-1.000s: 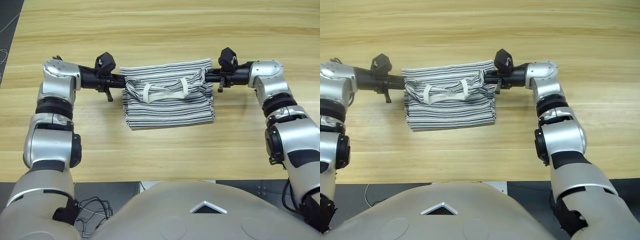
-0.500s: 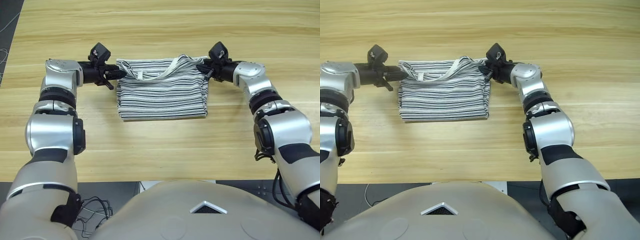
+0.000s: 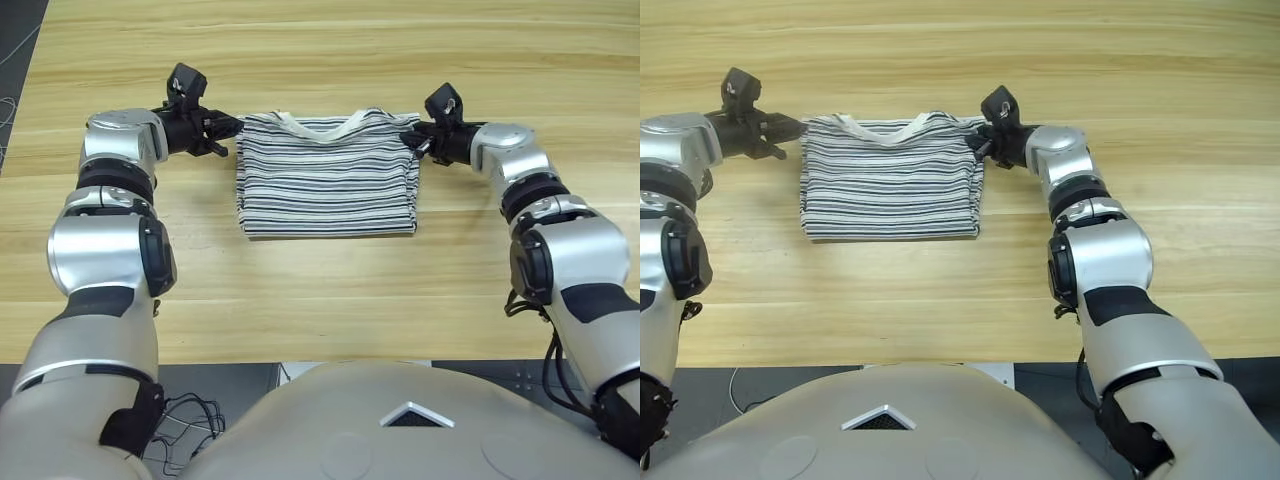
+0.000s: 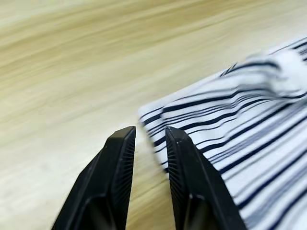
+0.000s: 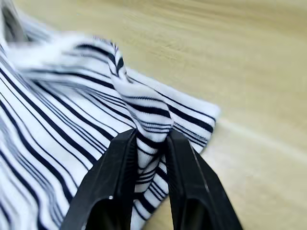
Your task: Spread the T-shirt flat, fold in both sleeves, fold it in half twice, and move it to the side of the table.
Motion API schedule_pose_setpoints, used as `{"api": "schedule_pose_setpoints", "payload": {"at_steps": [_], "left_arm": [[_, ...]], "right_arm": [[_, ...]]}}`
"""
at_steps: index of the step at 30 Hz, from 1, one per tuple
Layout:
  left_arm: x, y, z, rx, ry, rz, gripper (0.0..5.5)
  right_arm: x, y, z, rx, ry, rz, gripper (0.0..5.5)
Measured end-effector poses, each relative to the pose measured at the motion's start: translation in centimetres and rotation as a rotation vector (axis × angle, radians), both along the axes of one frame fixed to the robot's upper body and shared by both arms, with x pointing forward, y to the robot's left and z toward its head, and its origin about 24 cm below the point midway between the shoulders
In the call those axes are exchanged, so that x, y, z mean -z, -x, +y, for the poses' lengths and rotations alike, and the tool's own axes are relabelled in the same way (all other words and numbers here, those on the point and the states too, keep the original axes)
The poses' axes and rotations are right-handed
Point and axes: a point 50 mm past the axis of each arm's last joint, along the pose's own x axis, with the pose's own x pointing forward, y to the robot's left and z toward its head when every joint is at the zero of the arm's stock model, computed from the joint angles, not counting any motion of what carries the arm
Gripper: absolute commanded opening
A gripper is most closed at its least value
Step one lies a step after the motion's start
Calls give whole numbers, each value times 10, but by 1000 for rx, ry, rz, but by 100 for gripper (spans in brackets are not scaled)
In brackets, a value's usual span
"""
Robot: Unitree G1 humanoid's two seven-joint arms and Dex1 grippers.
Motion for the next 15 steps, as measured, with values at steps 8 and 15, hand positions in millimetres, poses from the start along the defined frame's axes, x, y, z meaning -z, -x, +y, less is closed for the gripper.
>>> {"api": "schedule_pose_setpoints", "payload": {"at_steps": [8,15], "left_arm": [[3,1,0,-29,6,8,246],[-32,-17,-13,130,94,-265,252]], "right_arm": [[-6,-3,0,40,-90,23,233],[-17,-14,-3,-19,241,-240,233]]}}
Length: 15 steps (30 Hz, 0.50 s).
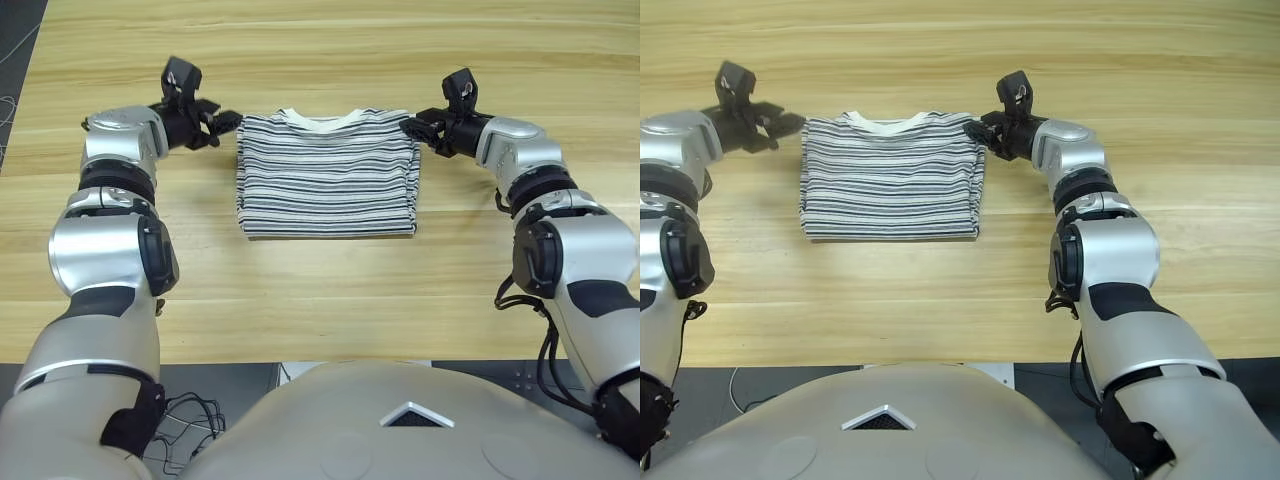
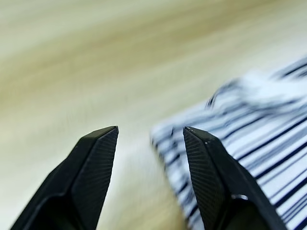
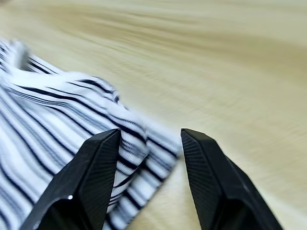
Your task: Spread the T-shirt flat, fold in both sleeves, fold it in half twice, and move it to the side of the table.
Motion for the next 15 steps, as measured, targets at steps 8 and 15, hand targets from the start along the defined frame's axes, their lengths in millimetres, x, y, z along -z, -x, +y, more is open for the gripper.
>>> {"api": "schedule_pose_setpoints", "payload": {"at_steps": [8,15], "left_arm": [[-1,26,-65,514,-174,-246,252],[40,44,-55,602,-606,-187,252]], "right_arm": [[-30,-5,27,-208,237,-504,233],[-6,10,34,-380,382,-479,233]]}}
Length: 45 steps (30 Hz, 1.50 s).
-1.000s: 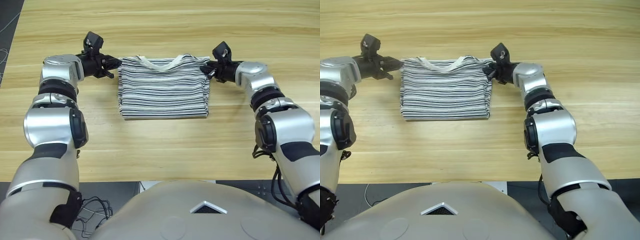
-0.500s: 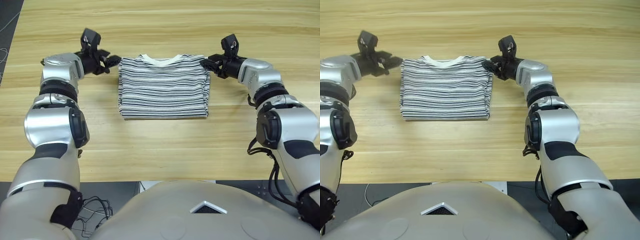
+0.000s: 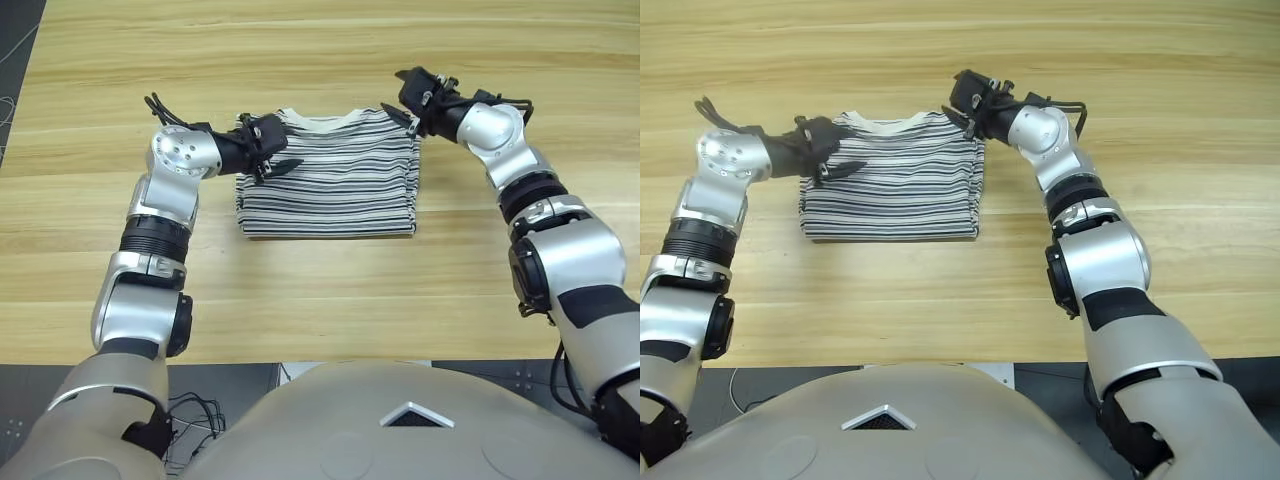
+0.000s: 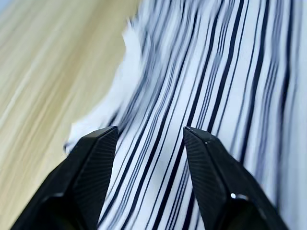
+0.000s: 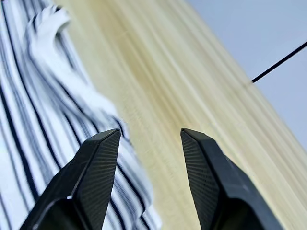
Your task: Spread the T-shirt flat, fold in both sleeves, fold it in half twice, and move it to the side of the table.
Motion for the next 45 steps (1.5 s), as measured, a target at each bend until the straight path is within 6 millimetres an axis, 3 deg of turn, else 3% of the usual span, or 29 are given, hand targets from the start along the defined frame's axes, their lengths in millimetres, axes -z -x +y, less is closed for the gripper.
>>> {"api": "schedule_pose_setpoints", "payload": {"at_steps": [3,7,11,15,17,22,28,33,37,40,45], "left_arm": [[-1,-1,6,31,-118,-110,252],[-4,5,1,141,-222,-209,252],[-12,22,-29,409,-291,-378,252],[-2,30,-46,597,-388,-557,252],[5,25,-37,682,-504,-655,252],[8,14,-10,756,-637,-809,252],[10,27,-14,943,-559,-1059,252],[1,36,-26,1051,-427,-1288,252],[4,38,-26,1066,-404,-1331,252],[5,33,-18,1055,-436,-1336,252],[-17,17,-11,872,-424,-1384,252]], "right_arm": [[16,7,-3,-10,96,47,233],[19,7,-2,-23,167,13,233],[17,8,-4,-94,232,25,233],[13,17,-3,-260,217,103,233],[11,28,-2,-376,206,150,233],[3,62,4,-436,189,264,233],[5,119,27,-515,-17,739,233],[3,107,48,-446,-179,799,233],[11,98,54,-400,-214,815,233],[14,98,53,-391,-219,816,233],[-12,94,37,-430,-213,736,233]]}}
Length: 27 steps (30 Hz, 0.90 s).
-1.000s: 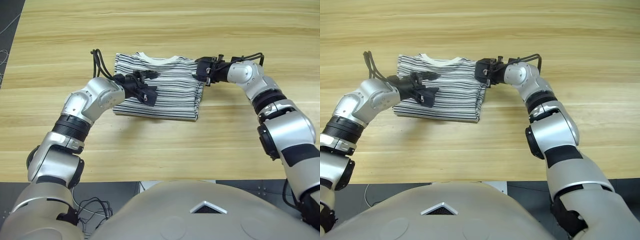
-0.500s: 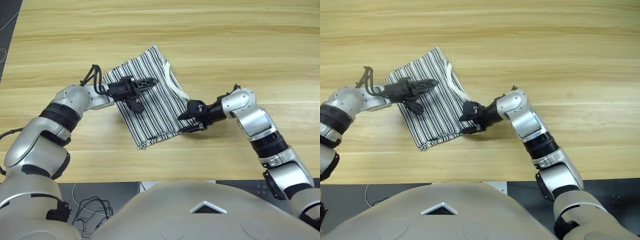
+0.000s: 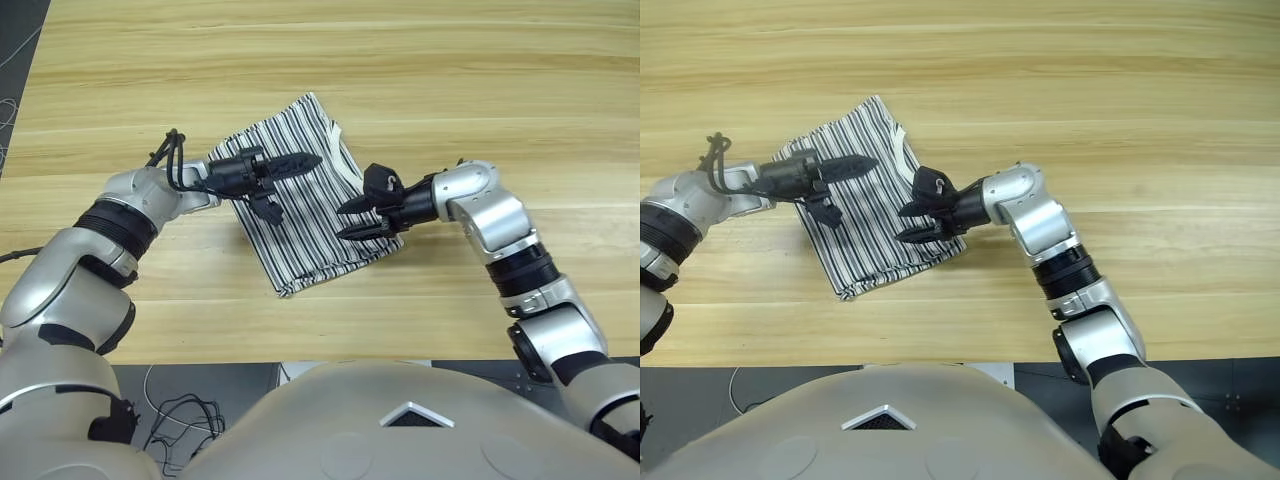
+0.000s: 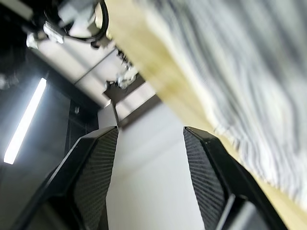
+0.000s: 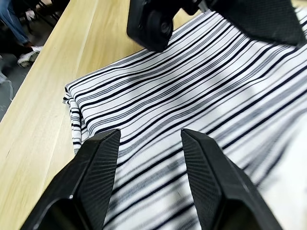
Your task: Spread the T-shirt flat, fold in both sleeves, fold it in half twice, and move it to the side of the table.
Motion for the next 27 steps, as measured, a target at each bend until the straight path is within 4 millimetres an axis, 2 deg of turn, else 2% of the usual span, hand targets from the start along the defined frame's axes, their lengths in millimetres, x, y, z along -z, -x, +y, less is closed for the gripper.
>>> {"api": "schedule_pose_setpoints", "payload": {"at_steps": [3,7,10,17,20,25,27], "left_arm": [[-25,-10,11,-123,105,19,252],[-40,-7,18,-164,128,38,252],[-40,-2,22,-219,158,80,252],[-41,-5,32,-310,181,103,252],[-37,-6,29,-309,177,103,252],[-35,-6,24,-282,183,92,252],[-34,-6,21,-277,189,94,252]], "right_arm": [[-5,-5,-9,23,19,-26,233],[-8,-9,-14,28,32,-40,233],[-3,-17,-8,56,16,-56,233],[4,-60,28,179,-27,-174,233],[12,-69,39,223,-7,-190,233],[33,-72,36,285,142,-226,233],[32,-74,37,289,176,-274,233]]}}
